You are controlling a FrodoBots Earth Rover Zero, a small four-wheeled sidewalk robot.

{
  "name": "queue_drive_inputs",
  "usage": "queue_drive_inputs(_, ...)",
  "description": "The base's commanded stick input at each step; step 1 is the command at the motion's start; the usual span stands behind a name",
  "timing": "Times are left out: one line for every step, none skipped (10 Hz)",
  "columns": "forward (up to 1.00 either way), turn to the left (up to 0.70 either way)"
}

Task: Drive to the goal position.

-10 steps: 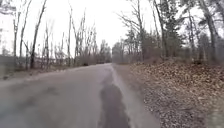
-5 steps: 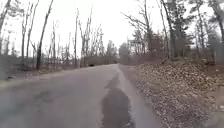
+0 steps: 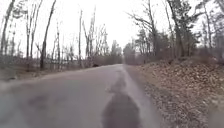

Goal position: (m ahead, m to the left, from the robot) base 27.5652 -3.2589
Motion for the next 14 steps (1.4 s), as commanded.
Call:
queue_drive_inputs(0.70, 0.00)
queue_drive_inputs(0.70, 0.00)
queue_drive_inputs(0.73, 0.00)
queue_drive_inputs(0.78, 0.00)
queue_drive_inputs(0.82, 0.00)
queue_drive_inputs(0.85, -0.34)
queue_drive_inputs(0.85, -0.34)
queue_drive_inputs(0.85, -0.34)
queue_drive_inputs(0.85, -0.34)
queue_drive_inputs(0.85, 0.00)
queue_drive_inputs(0.85, 0.00)
queue_drive_inputs(0.85, 0.00)
queue_drive_inputs(0.85, 0.00)
queue_drive_inputs(0.85, 0.00)
